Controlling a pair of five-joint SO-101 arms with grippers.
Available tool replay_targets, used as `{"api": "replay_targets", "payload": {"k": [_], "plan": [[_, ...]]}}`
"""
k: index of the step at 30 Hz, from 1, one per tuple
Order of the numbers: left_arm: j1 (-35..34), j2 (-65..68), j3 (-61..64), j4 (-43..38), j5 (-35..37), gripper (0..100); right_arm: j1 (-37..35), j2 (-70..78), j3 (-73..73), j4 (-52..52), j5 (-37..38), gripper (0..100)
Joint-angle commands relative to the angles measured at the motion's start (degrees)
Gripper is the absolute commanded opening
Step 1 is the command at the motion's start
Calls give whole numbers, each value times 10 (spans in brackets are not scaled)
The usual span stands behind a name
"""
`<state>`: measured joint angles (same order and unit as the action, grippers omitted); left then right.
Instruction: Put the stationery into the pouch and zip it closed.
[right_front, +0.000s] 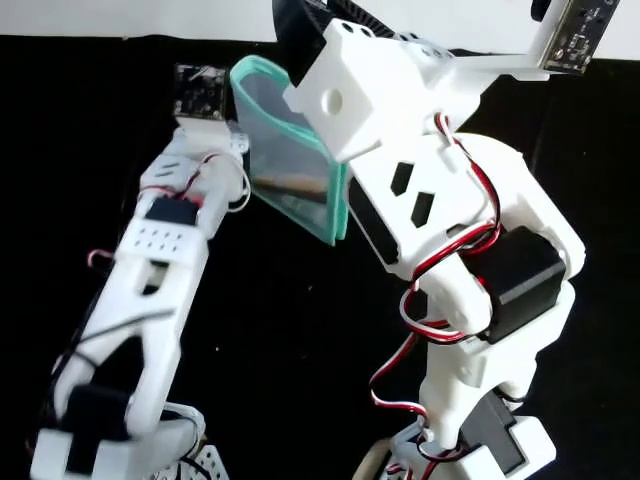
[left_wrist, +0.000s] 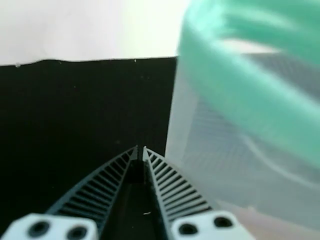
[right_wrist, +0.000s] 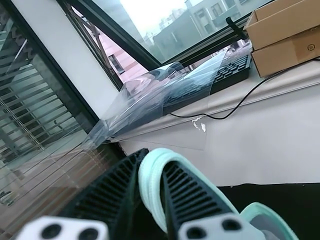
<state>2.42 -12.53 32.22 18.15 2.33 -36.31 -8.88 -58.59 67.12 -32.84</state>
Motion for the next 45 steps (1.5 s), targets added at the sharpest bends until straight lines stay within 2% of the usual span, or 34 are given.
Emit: {"api": "replay_targets", "payload": {"k": [1,6,14,30,37,45], "plan": [[17,55,-85,-13,-2,20,-7,-7,-23,-17,4,5],[51,137,-162,-12,-2,20,-7,-4,-53,-17,4,5],[80,218,-211,-12,-2,20,-7,-2,-94,-17,4,5],[82,233,-211,-11,-2,20,-4,-1,-88,-12,4,5],[40,227,-218,54,-3,20,-3,-1,-87,19,2,5],[-10,225,-218,55,-3,20,-5,-2,-75,29,1,5]]}}
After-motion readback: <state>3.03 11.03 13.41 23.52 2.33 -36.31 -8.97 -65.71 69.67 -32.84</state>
